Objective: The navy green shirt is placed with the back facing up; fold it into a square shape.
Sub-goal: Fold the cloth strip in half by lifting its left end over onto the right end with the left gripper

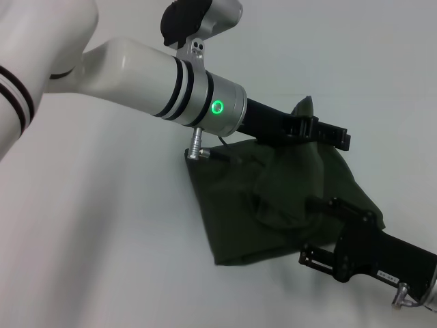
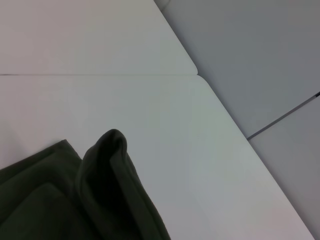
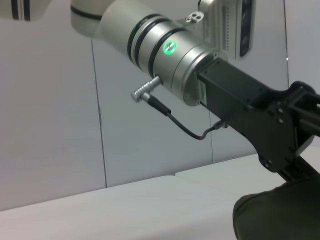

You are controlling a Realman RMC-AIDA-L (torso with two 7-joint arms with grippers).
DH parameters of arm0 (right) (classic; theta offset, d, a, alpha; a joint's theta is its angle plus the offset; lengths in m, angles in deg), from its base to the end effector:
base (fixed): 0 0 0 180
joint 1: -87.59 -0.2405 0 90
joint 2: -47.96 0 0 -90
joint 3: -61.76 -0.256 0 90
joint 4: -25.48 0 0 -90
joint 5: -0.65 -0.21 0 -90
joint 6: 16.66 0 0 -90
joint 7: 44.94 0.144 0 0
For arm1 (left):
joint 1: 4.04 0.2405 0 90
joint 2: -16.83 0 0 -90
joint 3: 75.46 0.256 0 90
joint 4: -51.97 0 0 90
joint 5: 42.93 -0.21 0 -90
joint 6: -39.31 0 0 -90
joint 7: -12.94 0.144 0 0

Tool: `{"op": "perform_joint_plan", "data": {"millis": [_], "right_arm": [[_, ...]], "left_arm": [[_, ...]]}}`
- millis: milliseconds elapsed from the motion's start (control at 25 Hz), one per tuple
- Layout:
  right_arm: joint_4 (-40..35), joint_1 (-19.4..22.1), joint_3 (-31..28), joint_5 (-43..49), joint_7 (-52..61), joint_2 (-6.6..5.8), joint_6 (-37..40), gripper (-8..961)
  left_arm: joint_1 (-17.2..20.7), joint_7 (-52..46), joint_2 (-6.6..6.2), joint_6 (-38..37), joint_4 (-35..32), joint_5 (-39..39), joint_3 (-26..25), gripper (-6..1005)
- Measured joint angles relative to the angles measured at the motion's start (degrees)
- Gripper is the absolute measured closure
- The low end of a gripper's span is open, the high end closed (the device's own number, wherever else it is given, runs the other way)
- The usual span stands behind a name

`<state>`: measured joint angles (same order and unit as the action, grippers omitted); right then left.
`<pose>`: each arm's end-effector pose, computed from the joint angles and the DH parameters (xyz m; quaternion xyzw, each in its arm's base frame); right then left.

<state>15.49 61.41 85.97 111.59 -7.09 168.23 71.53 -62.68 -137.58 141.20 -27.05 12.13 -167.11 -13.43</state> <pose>0.2870 0.2715 -0.0577 -0.8981 0.1362 0.3457 0.2352 -0.0760 0.4176 -0.0821 -0.8626 -0.4888 -0.1158 0.0601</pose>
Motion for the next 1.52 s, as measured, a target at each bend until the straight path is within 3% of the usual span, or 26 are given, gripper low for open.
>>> {"op": "perform_joint_plan", "data": {"millis": [240,440,960,1520], "right_arm": [[2.45,-0.39,-1.21,-2.88,-3.87,0.05,-0.91,189],[3.72,-0.92,-1.27,-4.5,-5.92,0.08,-2.64,270],[6.19,-1.84,-1.82,-4.59,-10.5,0.13,-5.36,279],[7.16,-2.13,-2.05,-5.07,-12.0,0.14,-5.95,815]], "left_arm": [[0.0,-0.1,-0.01,0.18,-0.01,0.05,0.02,60],[0.0,-0.18,-0.01,0.29,-0.02,0.08,0.03,60],[-0.07,-0.04,-0.01,0.35,-0.07,0.16,-0.17,60],[0.16,0.35,-0.01,0.0,-0.06,1.09,0.08,61]]}}
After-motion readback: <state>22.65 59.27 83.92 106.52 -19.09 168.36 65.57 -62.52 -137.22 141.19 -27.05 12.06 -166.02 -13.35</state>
